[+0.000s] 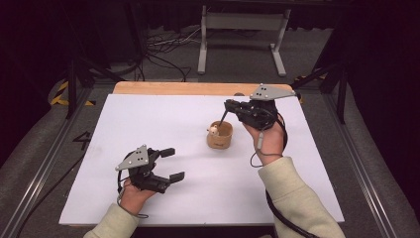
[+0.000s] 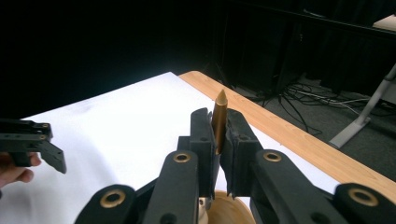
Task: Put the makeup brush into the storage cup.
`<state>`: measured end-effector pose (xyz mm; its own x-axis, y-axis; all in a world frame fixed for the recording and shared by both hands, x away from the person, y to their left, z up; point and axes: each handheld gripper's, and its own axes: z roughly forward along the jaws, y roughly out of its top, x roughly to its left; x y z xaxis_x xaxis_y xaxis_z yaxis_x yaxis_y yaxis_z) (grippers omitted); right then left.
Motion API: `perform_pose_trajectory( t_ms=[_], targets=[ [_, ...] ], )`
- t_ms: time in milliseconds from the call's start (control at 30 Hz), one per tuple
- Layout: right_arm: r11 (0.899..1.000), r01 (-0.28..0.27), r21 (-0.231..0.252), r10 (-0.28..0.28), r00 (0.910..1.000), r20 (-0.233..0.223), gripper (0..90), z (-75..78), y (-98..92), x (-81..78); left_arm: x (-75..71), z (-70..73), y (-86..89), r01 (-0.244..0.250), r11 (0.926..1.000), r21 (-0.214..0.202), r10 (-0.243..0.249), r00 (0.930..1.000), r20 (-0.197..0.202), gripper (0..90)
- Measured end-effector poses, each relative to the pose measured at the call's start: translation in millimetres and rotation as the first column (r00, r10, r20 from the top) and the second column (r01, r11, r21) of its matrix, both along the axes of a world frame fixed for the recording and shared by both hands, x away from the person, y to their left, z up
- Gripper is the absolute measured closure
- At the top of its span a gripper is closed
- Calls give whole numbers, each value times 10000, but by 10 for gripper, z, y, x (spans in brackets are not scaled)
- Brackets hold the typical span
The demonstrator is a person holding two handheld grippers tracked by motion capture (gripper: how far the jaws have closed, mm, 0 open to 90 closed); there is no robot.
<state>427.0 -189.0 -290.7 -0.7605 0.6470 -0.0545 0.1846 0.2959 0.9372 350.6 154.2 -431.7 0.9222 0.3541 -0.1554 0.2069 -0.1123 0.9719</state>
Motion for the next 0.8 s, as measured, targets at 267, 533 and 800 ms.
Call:
perform_pose_trajectory(
  t_ms=[267, 533, 800],
  targets=[
    [9997, 216, -65, -217, 9998, -39, 837, -70, -1, 76, 1, 0, 4, 12, 10000, -12, -12, 10000, -21, 104],
    [9992, 368, -137, -370, 9991, -191, 836, -182, 13, 157, 2, 0, -1, 72, 10000, 22, -72, 10000, 34, 105],
    [9990, 439, -116, -443, 9984, -350, 836, -297, 20, 226, 3, -1, 4, 58, 10000, 4, -58, 10000, 3, 105]
  ],
)
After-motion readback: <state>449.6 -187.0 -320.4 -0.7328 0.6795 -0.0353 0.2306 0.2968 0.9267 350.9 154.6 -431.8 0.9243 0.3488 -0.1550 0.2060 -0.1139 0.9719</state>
